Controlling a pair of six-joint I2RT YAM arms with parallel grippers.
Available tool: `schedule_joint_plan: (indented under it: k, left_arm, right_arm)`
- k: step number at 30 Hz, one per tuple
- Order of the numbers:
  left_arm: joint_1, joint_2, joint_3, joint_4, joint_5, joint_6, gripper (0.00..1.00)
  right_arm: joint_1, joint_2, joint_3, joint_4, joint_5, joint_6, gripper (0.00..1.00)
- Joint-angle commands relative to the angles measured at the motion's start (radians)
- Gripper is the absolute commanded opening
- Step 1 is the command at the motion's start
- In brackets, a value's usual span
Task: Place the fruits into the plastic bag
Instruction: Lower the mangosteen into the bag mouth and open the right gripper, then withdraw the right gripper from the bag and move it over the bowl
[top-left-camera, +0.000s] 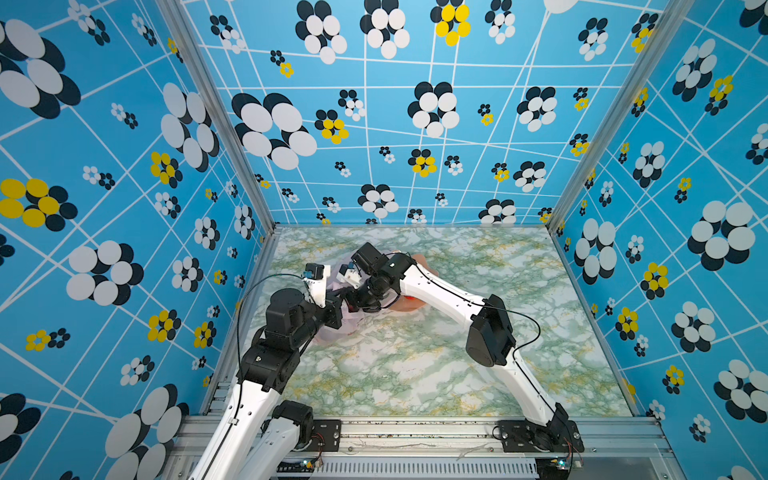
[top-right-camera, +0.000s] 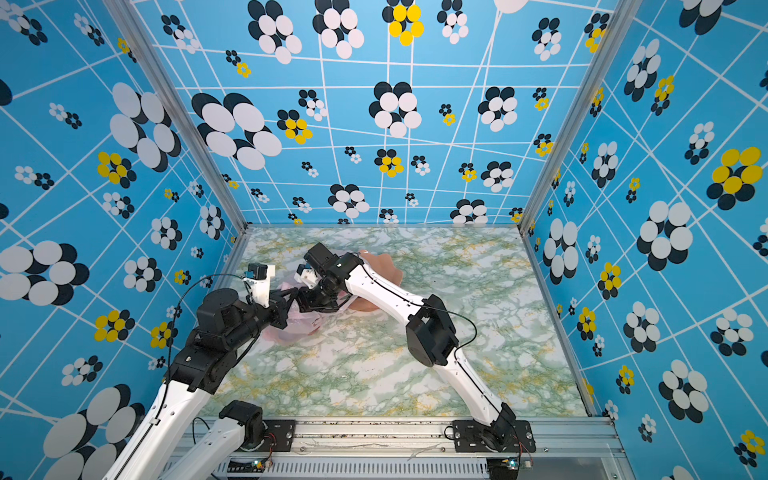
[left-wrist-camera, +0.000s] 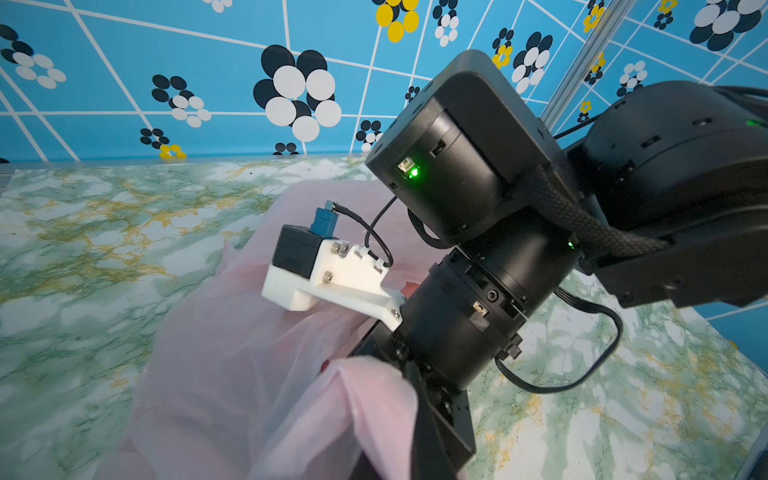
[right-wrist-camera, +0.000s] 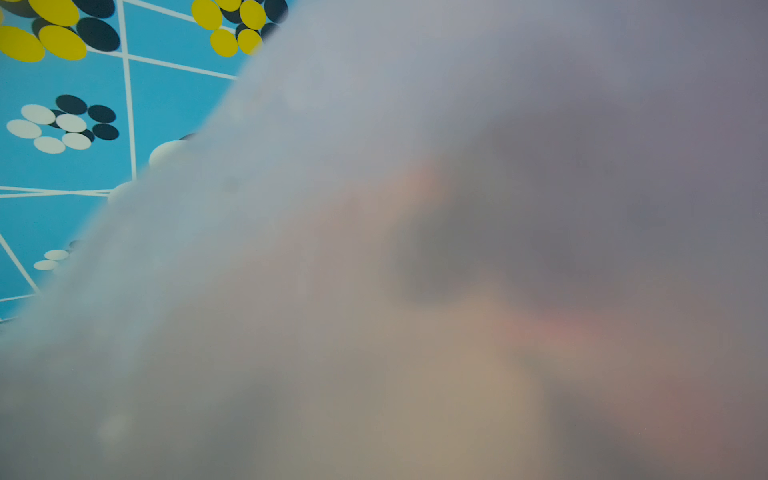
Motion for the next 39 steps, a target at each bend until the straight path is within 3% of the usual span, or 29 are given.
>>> schedule_joint_plan:
  k: [1,4,8,12,16,19,24,28,33,39]
  left_arm:
    - [0.001,-0.005,-0.011,0.027,0.007,0.015,0.0]
    - [0.002,-0.005,-0.012,0.028,0.006,0.016,0.0]
    - [0.003,-0.007,-0.012,0.026,0.004,0.017,0.0]
    - [0.001,-0.011,-0.014,0.026,-0.007,0.018,0.0]
    - [0.001,-0.017,-0.01,0.012,-0.042,0.016,0.0]
    - [0.0,-0.032,-0.012,0.009,-0.075,-0.018,0.0]
    - [0.0,-0.02,0.013,-0.1,-0.044,-0.047,0.0]
    - [0.0,-0.089,0.005,-0.185,-0.076,-0.064,0.0]
    - [0.0,-0.178,-0.044,-0.225,-0.129,-0.067,0.0]
    - [-0.002,-0.184,-0.037,-0.23,-0.166,-0.045,0.0]
  right_arm:
    - [0.008,0.001,0.018,0.029,-0.043,0.013,1.0]
    - [0.008,-0.019,-0.005,0.085,-0.067,0.045,1.0]
    - [0.004,-0.036,0.02,0.048,-0.007,0.007,1.0]
    - [0.003,-0.082,0.015,-0.008,0.16,-0.077,1.0]
    - [-0.005,-0.131,-0.012,-0.016,0.407,-0.169,0.99]
    - [-0.043,-0.131,0.011,0.021,0.491,-0.213,1.0]
    - [-0.124,-0.022,0.234,0.039,0.413,-0.16,1.0]
    - [-0.145,0.07,0.423,0.065,0.317,-0.105,1.0]
    - [-0.164,0.075,0.435,0.171,0.209,-0.044,1.0]
    - [-0.173,-0.026,0.366,0.126,0.048,-0.042,1.0]
